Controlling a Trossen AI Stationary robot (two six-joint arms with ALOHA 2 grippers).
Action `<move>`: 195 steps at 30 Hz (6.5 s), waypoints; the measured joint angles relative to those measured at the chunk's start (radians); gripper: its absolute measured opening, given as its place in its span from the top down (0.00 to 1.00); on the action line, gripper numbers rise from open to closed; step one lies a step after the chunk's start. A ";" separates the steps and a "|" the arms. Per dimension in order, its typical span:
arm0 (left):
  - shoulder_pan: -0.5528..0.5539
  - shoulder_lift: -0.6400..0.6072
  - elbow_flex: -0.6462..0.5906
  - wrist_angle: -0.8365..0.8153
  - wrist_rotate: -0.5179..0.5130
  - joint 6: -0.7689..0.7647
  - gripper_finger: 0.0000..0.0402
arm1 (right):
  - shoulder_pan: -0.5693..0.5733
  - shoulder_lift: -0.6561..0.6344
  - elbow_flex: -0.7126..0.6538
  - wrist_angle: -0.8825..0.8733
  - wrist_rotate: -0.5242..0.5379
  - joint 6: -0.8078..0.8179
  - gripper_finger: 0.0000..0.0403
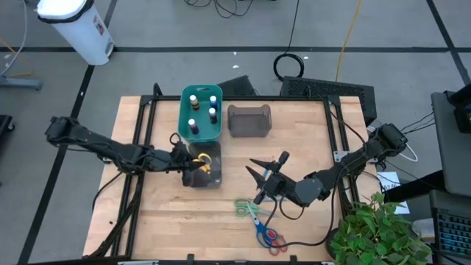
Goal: Pick & Place Paint Supplies
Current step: Put the yellow scissors into the bottom black bin, then put the green scissors into the bottom black bin
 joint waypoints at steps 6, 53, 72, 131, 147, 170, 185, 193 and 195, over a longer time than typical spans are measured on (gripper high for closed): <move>-0.023 0.080 0.001 0.097 -0.009 -0.003 0.92 | 0.000 0.000 0.000 -0.001 0.000 0.012 0.72; -0.025 0.120 0.001 0.076 -0.041 0.215 0.51 | 0.000 0.000 0.001 -0.001 -0.003 -0.001 0.72; -0.025 0.120 0.001 0.075 -0.087 0.470 0.52 | 0.000 0.000 0.001 -0.002 -0.004 -0.001 0.73; -0.078 -0.134 0.005 0.096 -0.255 0.721 0.23 | 0.000 0.001 0.001 -0.002 -0.004 -0.027 0.73; -0.094 -0.122 0.005 0.096 -0.247 0.543 0.22 | 0.009 0.001 0.048 -0.333 -0.401 0.386 0.63; -0.088 0.010 0.005 0.112 -0.248 0.536 0.22 | 0.058 0.039 -0.178 -0.367 -0.842 0.821 0.50; -0.088 0.010 0.005 0.151 -0.247 0.537 0.22 | -0.029 0.103 -0.241 -0.008 -0.842 0.722 0.50; -0.088 0.010 0.005 0.151 -0.247 0.539 0.22 | -0.045 0.167 -0.241 0.057 -0.844 0.698 0.51; -0.088 0.010 0.005 0.151 -0.247 0.539 0.22 | -0.046 0.169 -0.241 0.057 -0.844 0.703 0.51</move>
